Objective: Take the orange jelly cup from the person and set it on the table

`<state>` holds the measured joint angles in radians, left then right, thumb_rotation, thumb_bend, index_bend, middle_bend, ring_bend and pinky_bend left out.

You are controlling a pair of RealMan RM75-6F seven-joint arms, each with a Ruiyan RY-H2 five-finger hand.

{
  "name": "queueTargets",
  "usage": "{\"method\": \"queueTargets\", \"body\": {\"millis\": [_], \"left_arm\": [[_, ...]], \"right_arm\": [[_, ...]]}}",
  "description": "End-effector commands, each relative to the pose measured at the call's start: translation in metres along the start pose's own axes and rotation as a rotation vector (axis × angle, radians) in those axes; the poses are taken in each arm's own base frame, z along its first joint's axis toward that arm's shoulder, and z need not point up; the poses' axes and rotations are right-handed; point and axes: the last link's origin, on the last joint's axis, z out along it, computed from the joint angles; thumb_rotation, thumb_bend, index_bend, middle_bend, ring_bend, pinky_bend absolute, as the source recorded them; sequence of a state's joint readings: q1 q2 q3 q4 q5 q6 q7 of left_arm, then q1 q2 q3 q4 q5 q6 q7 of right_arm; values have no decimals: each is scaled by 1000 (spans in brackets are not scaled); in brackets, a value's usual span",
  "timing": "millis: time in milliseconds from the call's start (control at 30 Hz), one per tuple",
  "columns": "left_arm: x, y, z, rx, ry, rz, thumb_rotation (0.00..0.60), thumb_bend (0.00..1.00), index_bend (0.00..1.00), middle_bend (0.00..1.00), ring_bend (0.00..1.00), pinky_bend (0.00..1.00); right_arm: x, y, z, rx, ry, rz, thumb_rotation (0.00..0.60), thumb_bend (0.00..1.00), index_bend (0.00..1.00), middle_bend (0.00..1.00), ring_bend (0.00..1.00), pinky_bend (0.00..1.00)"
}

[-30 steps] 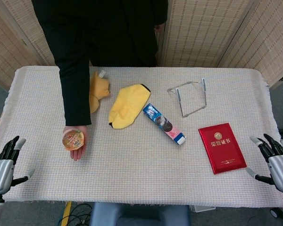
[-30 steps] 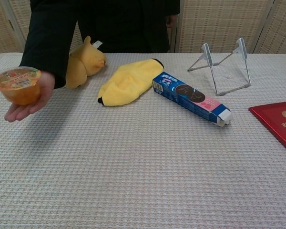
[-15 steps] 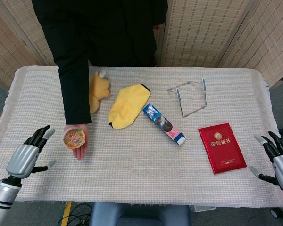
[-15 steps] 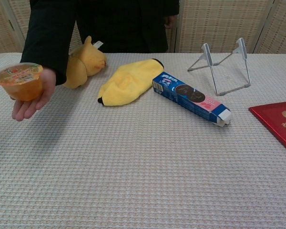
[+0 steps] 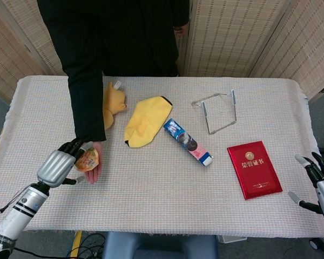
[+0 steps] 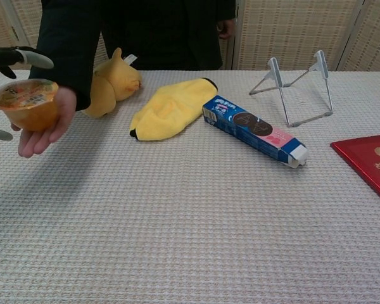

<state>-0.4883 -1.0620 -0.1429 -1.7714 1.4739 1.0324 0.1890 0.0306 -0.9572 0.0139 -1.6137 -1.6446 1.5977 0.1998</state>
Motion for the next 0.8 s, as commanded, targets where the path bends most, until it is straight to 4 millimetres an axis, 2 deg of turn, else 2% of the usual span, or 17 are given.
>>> {"method": "queueTargets", "body": {"millis": [33,233,300,400,533,667,800], "left_arm": [[-1,0,8,5,-10,4,600,225,82,0,0,207],[-1,0,17,0,-5,-3,600,225,147,1,8,235],[-1,1,21,-8,21,-23,600,225,213,36,68,302],[0,-1,26,-20,66,-39,600,225,344,146,181,430],[-2,-5,31,-22,69,-27,600,225,433,249,281,586],[1,-7,33,-34,120,-46,600,236,556,406,446,810],[4,-7,30,-56,166,-72,600,244,630,560,562,930]], "right_arm": [[-1,1,0,-4,-1,2,600,192,98,161,70,129],[-1,3,-1,-11,1,5,600,193,98,161,70,130],[-1,4,-2,-13,0,6,600,193,99,161,70,129],[-2,5,-2,-17,-1,9,600,193,99,161,70,129],[-2,5,-3,-20,-2,10,600,193,99,161,70,129],[-2,5,-3,-20,1,9,600,192,99,161,70,129],[-2,6,-2,-23,-2,9,600,193,99,161,70,129]]}}
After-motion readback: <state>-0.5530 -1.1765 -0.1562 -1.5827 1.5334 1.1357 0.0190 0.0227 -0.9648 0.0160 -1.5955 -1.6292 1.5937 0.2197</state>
